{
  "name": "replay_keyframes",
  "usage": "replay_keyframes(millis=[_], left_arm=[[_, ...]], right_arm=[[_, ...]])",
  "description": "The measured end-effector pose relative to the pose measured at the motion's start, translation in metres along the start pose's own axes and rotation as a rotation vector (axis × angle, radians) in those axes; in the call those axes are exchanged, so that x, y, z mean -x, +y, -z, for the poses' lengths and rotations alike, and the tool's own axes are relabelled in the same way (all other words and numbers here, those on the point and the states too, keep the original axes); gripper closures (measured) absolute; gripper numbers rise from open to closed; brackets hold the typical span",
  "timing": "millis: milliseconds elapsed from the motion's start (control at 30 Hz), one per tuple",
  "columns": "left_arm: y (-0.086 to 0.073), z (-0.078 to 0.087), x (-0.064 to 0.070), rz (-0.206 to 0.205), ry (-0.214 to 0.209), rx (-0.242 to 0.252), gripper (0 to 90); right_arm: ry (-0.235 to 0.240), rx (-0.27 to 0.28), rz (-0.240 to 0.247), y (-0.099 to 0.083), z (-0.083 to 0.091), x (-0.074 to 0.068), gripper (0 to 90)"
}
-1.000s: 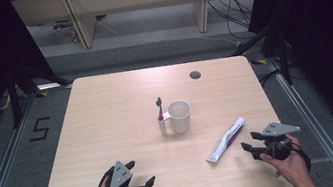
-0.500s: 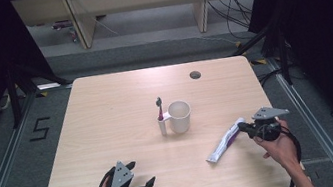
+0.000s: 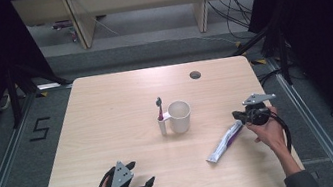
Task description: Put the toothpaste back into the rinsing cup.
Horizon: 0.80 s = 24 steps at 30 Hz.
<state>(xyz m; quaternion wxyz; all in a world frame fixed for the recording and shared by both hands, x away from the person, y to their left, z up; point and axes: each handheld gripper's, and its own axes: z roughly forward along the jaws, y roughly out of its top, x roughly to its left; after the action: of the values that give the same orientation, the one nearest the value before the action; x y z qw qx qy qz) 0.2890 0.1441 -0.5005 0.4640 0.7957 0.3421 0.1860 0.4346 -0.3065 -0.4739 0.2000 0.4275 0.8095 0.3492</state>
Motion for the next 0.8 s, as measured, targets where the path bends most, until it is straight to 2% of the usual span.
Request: replay_keyframes(millis=[200, 233, 300, 333, 367, 400, 433, 467, 500, 533, 600, 700, 733, 800], left_arm=[[0.000, 0.000, 0.000, 0.001, 0.001, -0.002, 17.9], [0.000, 0.001, 0.000, 0.000, 0.000, -0.003, 17.9], [0.000, 0.001, 0.000, 0.001, 0.000, -0.003, 17.9], [0.001, 0.001, 0.000, 0.001, 0.000, -0.002, 17.9], [0.001, 0.001, 0.000, 0.001, -0.001, -0.002, 17.9], [0.001, 0.001, 0.000, 0.001, -0.001, -0.001, 17.9], [0.001, 0.001, 0.000, 0.001, 0.000, -0.002, 17.9], [0.000, 0.001, 0.000, 0.002, 0.000, -0.002, 17.9], [0.000, 0.001, 0.000, 0.001, 0.000, -0.002, 17.9], [0.000, 0.001, 0.000, 0.000, 0.001, -0.004, 17.9], [0.000, 0.001, 0.000, -0.004, 0.004, -0.008, 17.9], [0.000, 0.001, 0.000, -0.001, 0.000, -0.004, 17.9], [0.000, 0.001, 0.000, 0.000, -0.001, -0.004, 17.9], [0.000, 0.001, 0.001, 0.000, 0.004, -0.009, 17.9]], right_arm=[[0.003, -0.051, 0.001, 0.001, -0.014, 0.002, 90.0], [0.011, -0.065, -0.014, 0.001, -0.014, 0.000, 90.0], [0.009, -0.076, 0.003, 0.000, -0.016, -0.001, 90.0], [0.021, -0.099, -0.007, 0.000, -0.015, -0.002, 90.0], [0.015, -0.093, 0.028, -0.001, -0.015, 0.000, 90.0], [0.023, -0.105, 0.006, -0.001, -0.014, -0.001, 90.0], [0.012, -0.067, 0.008, -0.005, -0.016, -0.001, 90.0], [0.021, -0.077, -0.016, -0.005, -0.013, -0.002, 90.0], [0.028, -0.103, -0.005, -0.005, -0.010, -0.001, 90.0], [0.017, -0.060, -0.013, -0.008, -0.013, -0.002, 90.0], [0.021, -0.102, -0.003, -0.009, -0.007, -0.001, 90.0], [0.026, -0.087, -0.017, -0.012, -0.005, -0.002, 90.0], [0.021, -0.081, 0.003, -0.014, -0.004, -0.002, 90.0], [0.031, -0.119, -0.013, -0.016, 0.003, -0.003, 90.0]])
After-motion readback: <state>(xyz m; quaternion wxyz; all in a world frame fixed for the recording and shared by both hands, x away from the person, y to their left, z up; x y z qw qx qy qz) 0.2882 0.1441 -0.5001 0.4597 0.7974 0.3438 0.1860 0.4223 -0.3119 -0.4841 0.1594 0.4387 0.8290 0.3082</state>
